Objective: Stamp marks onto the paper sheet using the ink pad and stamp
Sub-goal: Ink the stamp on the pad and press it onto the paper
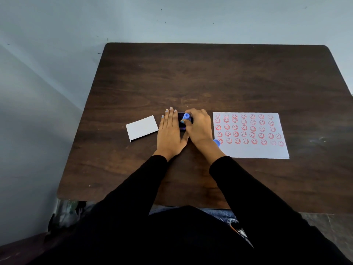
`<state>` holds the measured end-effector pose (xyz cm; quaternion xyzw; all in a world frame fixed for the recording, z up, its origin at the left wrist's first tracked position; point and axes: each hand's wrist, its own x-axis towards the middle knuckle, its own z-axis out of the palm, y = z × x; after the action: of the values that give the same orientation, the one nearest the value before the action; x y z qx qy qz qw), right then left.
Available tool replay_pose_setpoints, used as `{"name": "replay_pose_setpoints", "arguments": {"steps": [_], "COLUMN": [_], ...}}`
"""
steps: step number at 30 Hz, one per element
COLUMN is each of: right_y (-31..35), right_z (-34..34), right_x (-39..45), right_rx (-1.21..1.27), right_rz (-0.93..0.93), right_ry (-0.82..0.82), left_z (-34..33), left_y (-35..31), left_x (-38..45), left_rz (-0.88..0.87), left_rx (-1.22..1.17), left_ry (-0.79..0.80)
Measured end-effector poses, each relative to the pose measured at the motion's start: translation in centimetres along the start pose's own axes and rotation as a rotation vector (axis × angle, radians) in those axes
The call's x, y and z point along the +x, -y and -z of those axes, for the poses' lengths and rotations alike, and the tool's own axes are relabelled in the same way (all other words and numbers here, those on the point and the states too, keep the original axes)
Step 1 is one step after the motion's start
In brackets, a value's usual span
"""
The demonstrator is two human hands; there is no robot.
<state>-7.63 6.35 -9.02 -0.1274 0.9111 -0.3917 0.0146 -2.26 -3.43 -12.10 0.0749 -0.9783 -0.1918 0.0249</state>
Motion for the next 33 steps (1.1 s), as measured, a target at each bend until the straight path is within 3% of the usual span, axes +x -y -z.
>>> {"name": "replay_pose_setpoints", "arguments": {"steps": [15,17,18,20,24,26,33], "right_y": [0.2,0.3,0.2,-0.4,-2.9,-4.1,-6.7], "right_z": [-0.2,0.4,1.0,2.7,6.2,6.9,6.2], "right_x": [0.1,0.3,0.3,0.2,-0.5,-1.1,-3.7], "right_rx": [-0.004,0.066,0.176,0.398,0.492,0.474,0.406], "right_rz": [-0.044,-0.064,-0.099,-0.209,-0.335,-0.36,-0.409], "right_ry": [-0.003,0.035,0.01,-0.196,-0.652,-0.725,-0.756], "left_z": [0.0,0.3,0.3,-0.1,-1.8,-2.0,-1.9], "left_y": [-0.3,-1.0,-1.7,-3.5,-6.9,-7.3,-5.9], "left_x": [0.0,-0.6,-1.2,-2.4,-3.6,-3.6,-3.4], "left_rz": [-0.008,-0.006,-0.004,-0.075,-0.374,-0.412,-0.248], "left_rx": [0.022,0.025,-0.002,-0.064,-0.02,0.007,-0.019], "left_ry": [0.0,-0.058,-0.118,-0.222,-0.116,-0.087,-0.169]}}
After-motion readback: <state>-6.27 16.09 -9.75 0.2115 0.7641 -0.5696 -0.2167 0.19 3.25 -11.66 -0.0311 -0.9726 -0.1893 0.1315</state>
